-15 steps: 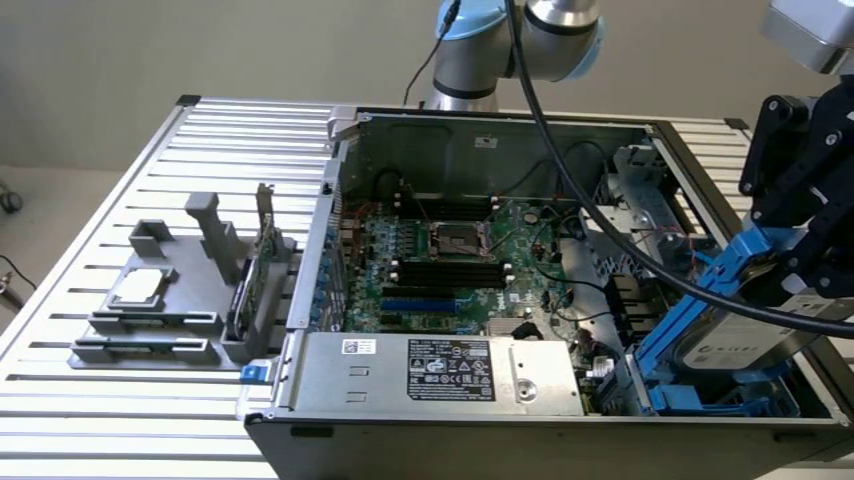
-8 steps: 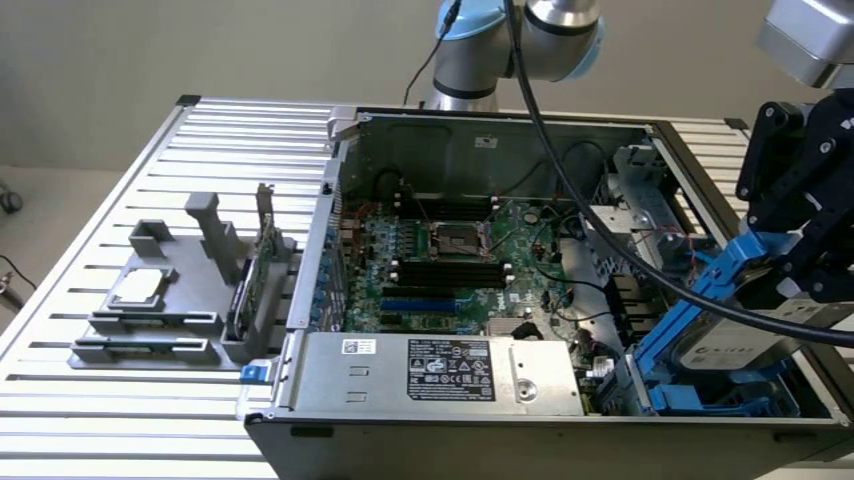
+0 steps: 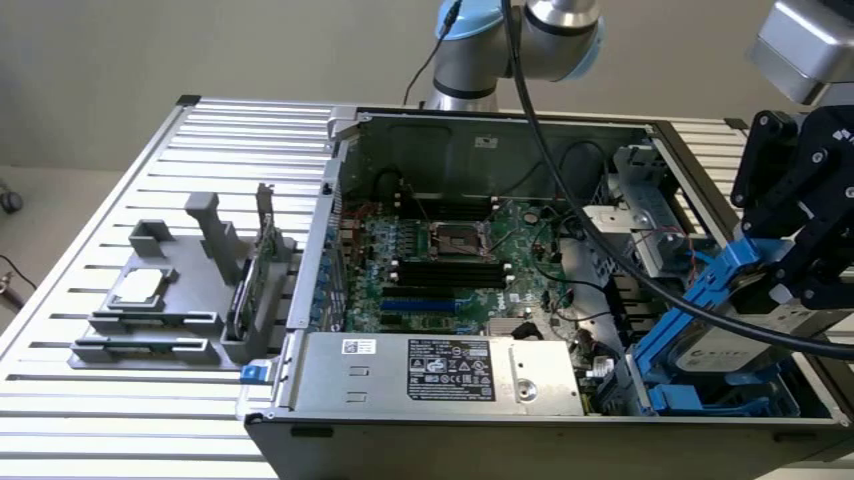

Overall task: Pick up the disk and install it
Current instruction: 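Pick up the disk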

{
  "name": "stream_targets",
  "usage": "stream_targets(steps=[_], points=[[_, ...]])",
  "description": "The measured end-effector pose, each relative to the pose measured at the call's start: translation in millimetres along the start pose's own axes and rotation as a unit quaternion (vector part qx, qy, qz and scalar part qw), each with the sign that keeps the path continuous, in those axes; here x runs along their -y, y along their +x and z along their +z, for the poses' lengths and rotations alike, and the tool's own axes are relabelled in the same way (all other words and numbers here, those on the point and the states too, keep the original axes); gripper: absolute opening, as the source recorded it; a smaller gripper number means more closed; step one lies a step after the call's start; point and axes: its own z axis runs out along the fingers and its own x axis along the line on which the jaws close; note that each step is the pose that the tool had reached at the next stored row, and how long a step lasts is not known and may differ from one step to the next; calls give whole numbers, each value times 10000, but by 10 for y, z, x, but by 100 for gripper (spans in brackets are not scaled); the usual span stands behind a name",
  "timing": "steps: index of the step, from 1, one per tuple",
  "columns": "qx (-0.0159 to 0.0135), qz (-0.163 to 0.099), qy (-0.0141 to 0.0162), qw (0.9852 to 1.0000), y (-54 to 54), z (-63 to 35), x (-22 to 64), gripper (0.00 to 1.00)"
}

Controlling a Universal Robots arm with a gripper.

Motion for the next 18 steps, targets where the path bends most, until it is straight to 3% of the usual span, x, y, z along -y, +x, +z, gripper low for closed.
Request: stream_targets(steps=[10, 13, 18], points=[[80, -21, -14, 10000, 30, 100, 1, 32], [88, -27, -14, 10000, 29, 98, 1, 32], [89, -30, -15, 10000, 24, -46, 0, 32]])
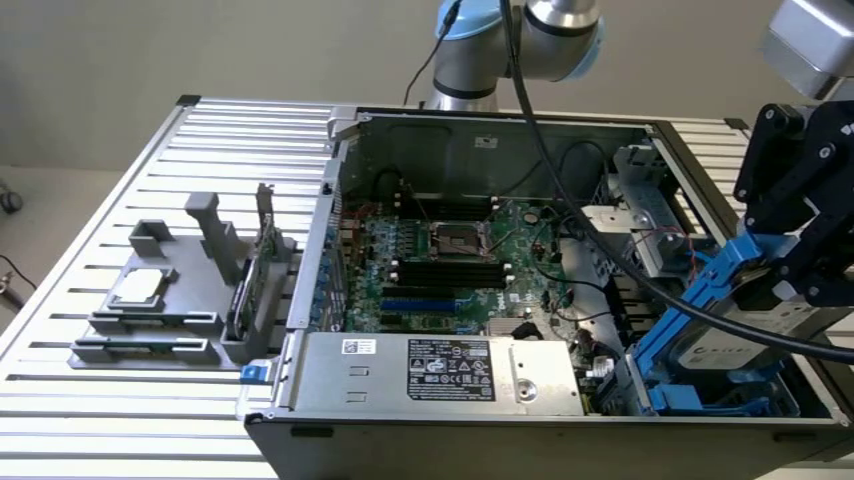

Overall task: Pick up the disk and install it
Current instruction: 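Pick up the disk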

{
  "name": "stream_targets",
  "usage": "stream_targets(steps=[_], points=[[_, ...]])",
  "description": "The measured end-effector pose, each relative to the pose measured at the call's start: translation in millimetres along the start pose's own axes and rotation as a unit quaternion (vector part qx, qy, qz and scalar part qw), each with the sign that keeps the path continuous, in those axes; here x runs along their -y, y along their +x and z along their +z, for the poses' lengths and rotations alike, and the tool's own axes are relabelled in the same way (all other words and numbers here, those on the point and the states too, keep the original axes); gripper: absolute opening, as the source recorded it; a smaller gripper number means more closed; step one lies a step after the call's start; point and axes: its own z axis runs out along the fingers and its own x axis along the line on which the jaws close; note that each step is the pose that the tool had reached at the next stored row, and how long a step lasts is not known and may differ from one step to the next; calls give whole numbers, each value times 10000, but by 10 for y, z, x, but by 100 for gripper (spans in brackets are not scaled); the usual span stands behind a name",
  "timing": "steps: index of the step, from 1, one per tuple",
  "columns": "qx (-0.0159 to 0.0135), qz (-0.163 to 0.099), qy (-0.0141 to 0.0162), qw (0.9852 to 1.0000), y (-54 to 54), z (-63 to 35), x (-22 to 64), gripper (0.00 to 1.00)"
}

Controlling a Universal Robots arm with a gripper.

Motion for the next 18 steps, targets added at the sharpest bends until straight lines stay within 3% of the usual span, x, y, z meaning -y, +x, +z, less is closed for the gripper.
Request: stream_targets(steps=[13, 15, 18], points=[[9, -47, -8, 10000, -1, -29, -3, 32], [21, -75, -10, 10000, 0, -21, -4, 32], [62, -130, -11, 9999, 3, 4, -4, 32]])
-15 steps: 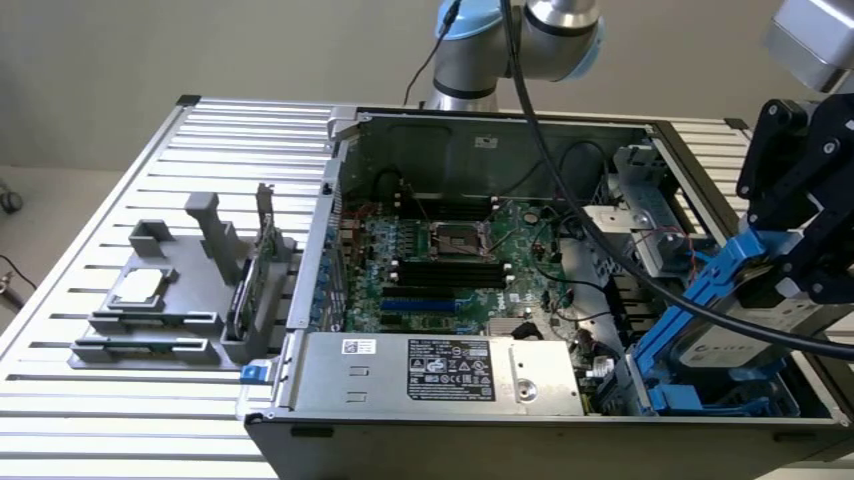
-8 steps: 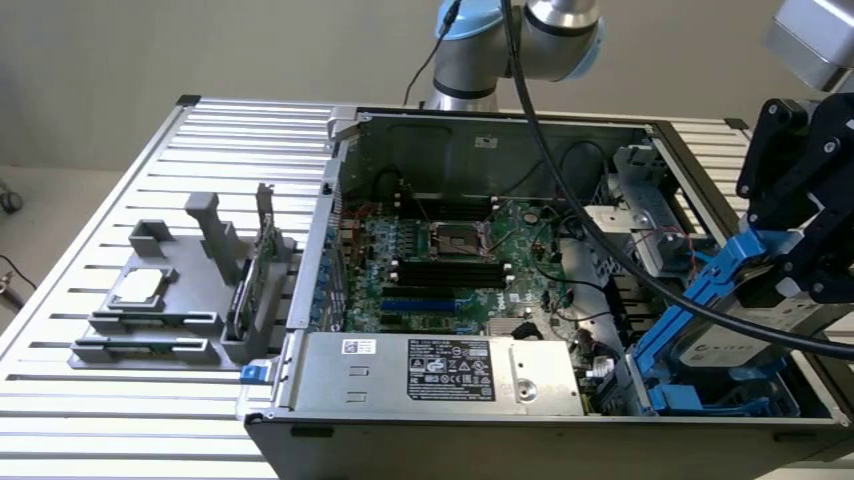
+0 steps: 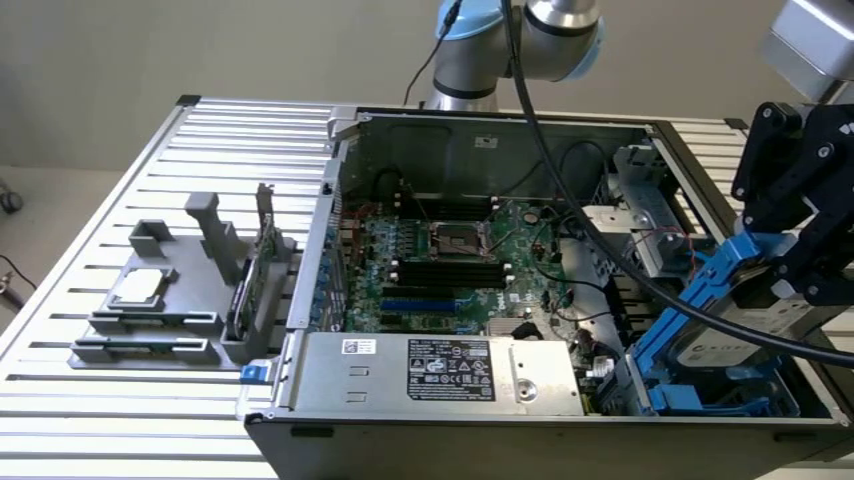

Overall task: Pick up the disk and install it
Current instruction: 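Pick up the disk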

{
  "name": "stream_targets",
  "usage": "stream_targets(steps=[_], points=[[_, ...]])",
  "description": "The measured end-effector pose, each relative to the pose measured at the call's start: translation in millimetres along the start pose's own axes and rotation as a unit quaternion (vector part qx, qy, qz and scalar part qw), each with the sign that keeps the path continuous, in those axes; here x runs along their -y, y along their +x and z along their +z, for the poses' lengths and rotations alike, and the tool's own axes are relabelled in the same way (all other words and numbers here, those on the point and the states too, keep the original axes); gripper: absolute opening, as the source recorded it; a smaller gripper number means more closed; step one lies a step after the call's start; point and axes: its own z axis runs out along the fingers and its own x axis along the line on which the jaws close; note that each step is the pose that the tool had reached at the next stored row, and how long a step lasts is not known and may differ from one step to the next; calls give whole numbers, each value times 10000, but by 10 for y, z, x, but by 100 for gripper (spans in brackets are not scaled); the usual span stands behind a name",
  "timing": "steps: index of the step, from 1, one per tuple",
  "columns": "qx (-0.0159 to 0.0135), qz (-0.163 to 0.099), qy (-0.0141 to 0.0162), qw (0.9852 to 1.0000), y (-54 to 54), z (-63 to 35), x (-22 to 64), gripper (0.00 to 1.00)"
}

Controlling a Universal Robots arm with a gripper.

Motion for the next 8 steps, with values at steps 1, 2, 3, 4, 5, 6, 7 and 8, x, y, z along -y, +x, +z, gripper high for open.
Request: stream_targets(steps=[1, 2, 3, 4, 5, 6, 7, 8], points=[[12, -18, -1, 10000, 1, 5, 0, 32], [30, -34, -2, 10000, 3, 9, 1, 32], [42, -44, -2, 10000, 5, 12, 1, 32], [55, -52, -2, 10000, 6, 16, 1, 32], [63, -58, -1, 10000, 7, 17, 1, 32], [68, -64, -2, 10000, 8, 18, 3, 32], [69, -69, -2, 10000, 8, 18, 4, 32], [68, -75, -3, 9999, 8, 17, 5, 32]])
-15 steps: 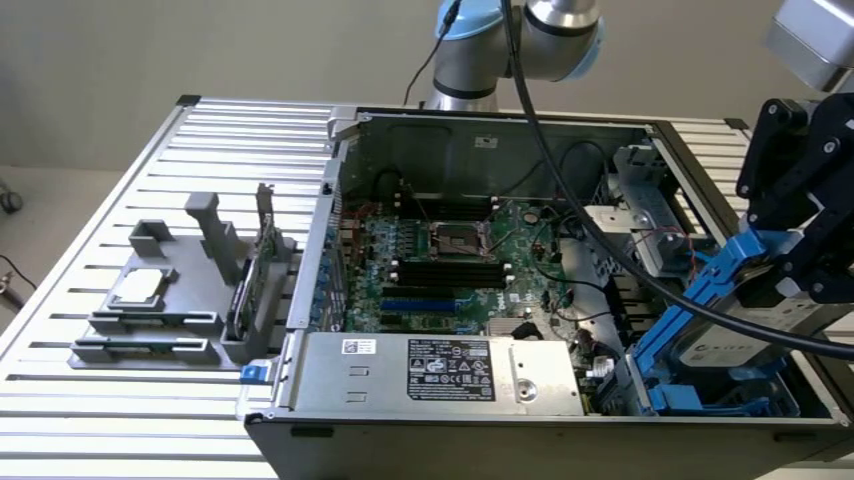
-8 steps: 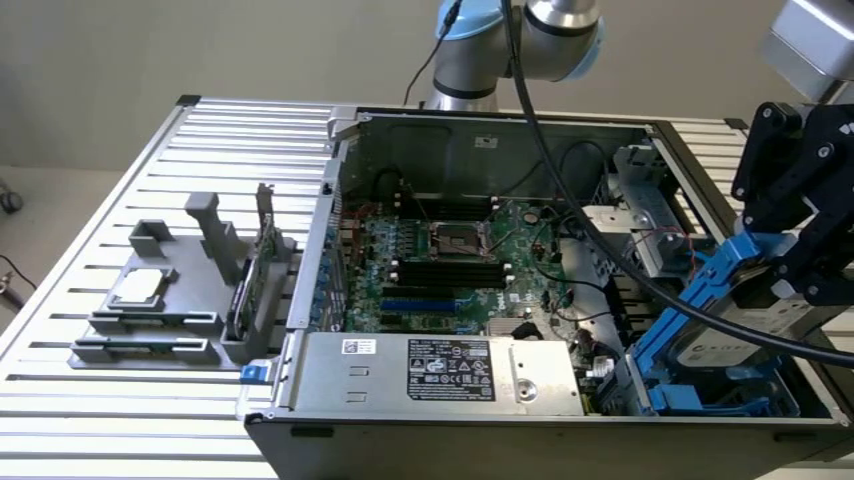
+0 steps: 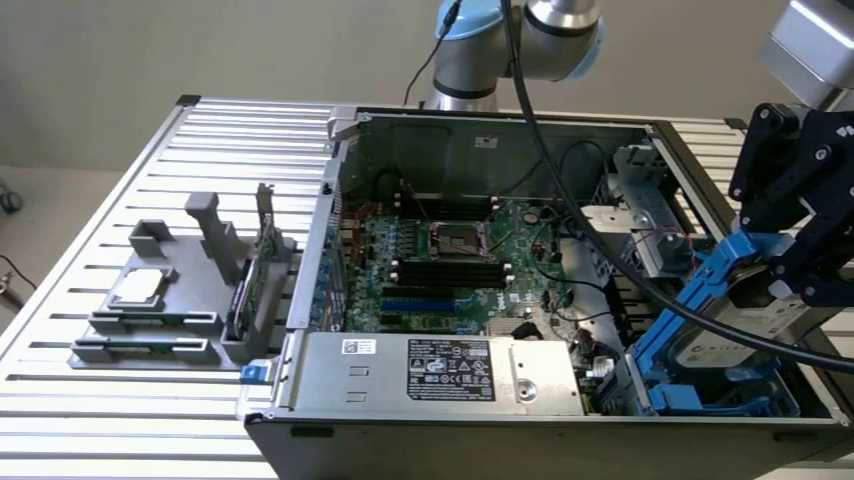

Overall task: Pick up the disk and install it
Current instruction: 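Pick up the disk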

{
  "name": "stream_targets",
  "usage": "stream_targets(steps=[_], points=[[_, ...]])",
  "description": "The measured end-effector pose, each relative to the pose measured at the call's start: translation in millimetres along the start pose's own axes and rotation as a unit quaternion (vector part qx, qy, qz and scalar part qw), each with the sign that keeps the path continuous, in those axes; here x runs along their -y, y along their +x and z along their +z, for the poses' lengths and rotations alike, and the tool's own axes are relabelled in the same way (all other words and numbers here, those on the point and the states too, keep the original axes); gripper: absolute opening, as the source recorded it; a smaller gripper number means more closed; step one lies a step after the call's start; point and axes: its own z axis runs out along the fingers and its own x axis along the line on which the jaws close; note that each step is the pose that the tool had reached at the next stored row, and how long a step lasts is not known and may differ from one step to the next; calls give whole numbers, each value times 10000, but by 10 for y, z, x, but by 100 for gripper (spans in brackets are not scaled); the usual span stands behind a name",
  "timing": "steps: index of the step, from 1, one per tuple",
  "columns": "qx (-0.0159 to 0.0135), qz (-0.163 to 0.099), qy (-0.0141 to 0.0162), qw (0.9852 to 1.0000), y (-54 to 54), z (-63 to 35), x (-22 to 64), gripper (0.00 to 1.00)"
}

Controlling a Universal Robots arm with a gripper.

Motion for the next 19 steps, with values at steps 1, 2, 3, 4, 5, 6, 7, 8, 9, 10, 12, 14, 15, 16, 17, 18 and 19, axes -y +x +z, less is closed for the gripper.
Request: stream_targets(steps=[1, 2, 3, 4, 5, 6, 7, 8, 9, 10, 12, 14, 15, 16, 17, 18, 19], points=[[0, -6, -1, 10000, 0, -1, 1, 32], [1, -13, -1, 10000, 0, -1, 2, 32], [2, -21, -2, 10000, 0, -2, 4, 32], [3, -29, -2, 10000, 0, -1, 6, 32], [3, -37, -3, 10000, 1, -2, 8, 32], [3, -46, -4, 10000, 1, -4, 12, 32], [3, -56, -5, 10000, 1, -7, 16, 32], [4, -65, -5, 10000, 1, -10, 20, 32], [7, -75, -5, 10000, 1, -14, 24, 32], [8, -85, -6, 10000, 1, -17, 26, 32], [9, -107, -8, 9999, 1, -17, 29, 32], [9, -134, -10, 9999, 1, -18, 34, 32], [9, -148, -11, 9999, 1, -18, 34, 32], [9, -163, -12, 9999, 1, -18, 34, 32], [8, -179, -14, 9998, 2, -17, 34, 32], [8, -194, -15, 9998, 2, -14, 35, 32], [7, -207, -16, 9998, 2, -10, 35, 32]])
